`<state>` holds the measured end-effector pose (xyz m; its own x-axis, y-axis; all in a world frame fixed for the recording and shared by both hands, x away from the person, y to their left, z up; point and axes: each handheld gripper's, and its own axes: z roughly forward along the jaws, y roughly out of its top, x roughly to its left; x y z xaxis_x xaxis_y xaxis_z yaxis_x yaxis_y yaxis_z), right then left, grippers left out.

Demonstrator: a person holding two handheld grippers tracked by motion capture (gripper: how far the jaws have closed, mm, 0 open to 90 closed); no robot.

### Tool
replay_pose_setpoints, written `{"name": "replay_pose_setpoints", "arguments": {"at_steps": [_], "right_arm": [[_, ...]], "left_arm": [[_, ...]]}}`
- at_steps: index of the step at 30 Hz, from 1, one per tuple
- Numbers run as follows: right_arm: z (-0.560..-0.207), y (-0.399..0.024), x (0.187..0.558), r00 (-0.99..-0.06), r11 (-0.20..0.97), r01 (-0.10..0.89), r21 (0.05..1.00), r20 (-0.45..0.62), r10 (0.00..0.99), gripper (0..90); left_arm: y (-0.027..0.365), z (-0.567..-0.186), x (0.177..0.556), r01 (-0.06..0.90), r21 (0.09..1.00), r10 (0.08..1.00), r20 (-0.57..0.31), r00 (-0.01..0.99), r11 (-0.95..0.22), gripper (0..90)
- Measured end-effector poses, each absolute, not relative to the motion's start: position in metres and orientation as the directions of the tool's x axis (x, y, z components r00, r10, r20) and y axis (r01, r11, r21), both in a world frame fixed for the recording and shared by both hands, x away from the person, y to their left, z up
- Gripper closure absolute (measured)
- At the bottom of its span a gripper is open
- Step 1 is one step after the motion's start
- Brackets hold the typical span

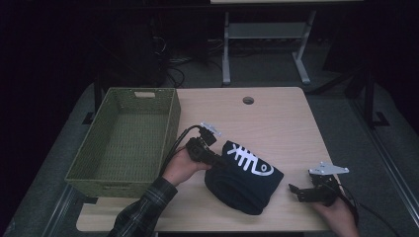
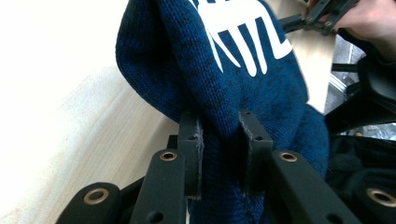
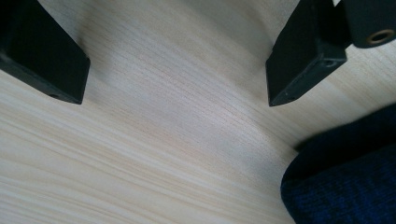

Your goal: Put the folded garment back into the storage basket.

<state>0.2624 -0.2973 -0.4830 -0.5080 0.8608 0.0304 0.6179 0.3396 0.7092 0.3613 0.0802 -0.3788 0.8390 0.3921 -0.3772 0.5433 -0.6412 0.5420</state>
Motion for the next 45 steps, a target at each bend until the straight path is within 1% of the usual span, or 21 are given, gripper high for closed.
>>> {"name": "replay_pose_setpoints", "arguments": {"at_steps": [8,20,32,45], "right_arm": [[-0.483,-0.297,0.262,-0.508,0.339,0.618,0.709,0.030,0.861,5.9],[-0.483,-0.297,0.262,-0.508,0.339,0.618,0.710,0.031,0.861,5.9],[-0.483,-0.297,0.262,-0.508,0.338,0.618,0.710,0.031,0.861,6.0],[-0.483,-0.297,0.262,-0.507,0.338,0.618,0.710,0.031,0.861,5.9]], "left_arm": [[0.080,-0.351,0.362,0.515,0.552,0.384,-0.344,0.857,-0.656,74.4],[0.091,-0.323,0.366,0.509,0.575,0.373,-0.346,0.861,-0.641,74.4],[0.115,-0.290,0.368,0.518,0.586,0.391,-0.340,0.855,-0.623,74.4],[0.152,-0.254,0.370,0.543,0.600,0.427,-0.341,0.838,-0.587,74.3]]}}
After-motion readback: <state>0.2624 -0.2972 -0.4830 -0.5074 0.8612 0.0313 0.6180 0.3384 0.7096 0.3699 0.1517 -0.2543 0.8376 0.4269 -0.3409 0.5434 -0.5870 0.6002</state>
